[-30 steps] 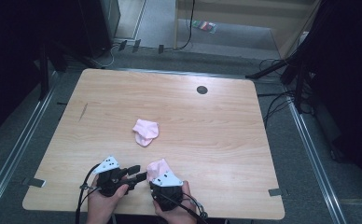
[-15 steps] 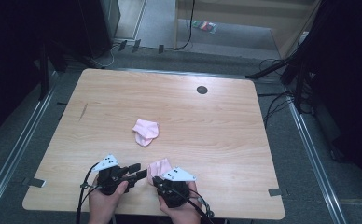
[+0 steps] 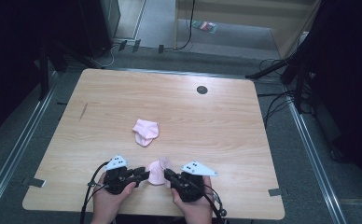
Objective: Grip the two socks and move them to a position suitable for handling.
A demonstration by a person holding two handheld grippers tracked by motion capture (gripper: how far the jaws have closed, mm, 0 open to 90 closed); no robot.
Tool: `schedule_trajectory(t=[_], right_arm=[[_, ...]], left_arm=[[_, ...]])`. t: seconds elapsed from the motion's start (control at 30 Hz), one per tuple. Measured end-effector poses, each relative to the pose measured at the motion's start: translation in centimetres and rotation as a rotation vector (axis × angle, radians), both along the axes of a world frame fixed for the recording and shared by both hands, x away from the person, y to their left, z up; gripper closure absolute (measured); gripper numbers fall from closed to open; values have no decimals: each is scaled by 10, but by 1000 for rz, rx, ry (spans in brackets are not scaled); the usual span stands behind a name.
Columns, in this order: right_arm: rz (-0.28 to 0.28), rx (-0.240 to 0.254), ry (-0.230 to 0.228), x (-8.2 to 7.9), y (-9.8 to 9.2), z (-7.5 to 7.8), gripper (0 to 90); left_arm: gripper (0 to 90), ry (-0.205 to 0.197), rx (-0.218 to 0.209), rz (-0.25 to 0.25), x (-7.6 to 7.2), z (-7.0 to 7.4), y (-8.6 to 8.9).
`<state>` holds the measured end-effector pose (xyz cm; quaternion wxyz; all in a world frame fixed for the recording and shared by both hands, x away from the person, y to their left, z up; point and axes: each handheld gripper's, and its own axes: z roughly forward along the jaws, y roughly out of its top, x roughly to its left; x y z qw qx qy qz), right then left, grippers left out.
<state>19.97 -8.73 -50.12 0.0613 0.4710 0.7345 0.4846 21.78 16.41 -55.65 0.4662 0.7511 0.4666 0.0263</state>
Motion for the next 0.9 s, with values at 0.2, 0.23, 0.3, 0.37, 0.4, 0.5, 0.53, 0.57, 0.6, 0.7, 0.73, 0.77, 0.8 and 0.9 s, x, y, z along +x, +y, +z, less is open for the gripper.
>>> schedule_trajectory(t=[0.2,0.23,0.3,0.37,0.4,0.5,0.53,0.57,0.6,0.7,0.73,0.77,0.8,0.9], right_arm=[[-51,30,17,9,-29,4,887],[-63,33,22,11,-34,4,887],[-86,48,42,13,-46,1,887],[-111,53,63,15,-56,-4,888],[-117,56,71,16,-61,-7,888],[-142,63,106,19,-73,-14,891],[-150,62,113,20,-76,-16,892],[-152,65,121,20,-79,-17,893],[-158,65,124,21,-82,-18,893],[-166,65,138,25,-88,-21,894],[-166,62,140,25,-90,-22,894],[-167,54,143,26,-90,-23,894],[-166,50,151,27,-90,-24,893],[-160,37,159,28,-89,-28,892]], left_arm=[[900,22,19,-36,3,0,1],[900,18,15,-34,3,1,2],[900,17,12,-28,3,2,4],[900,11,11,-20,3,4,8],[900,18,13,-19,3,4,10],[900,12,18,-2,2,7,18],[900,10,17,4,2,8,20],[900,11,16,7,2,9,23],[900,10,12,11,2,8,25],[900,24,9,-1,0,7,25],[900,23,16,-10,-2,7,23],[900,19,22,-16,-4,7,20],[900,14,31,-25,-5,7,18],[900,7,48,-32,-7,7,16]])
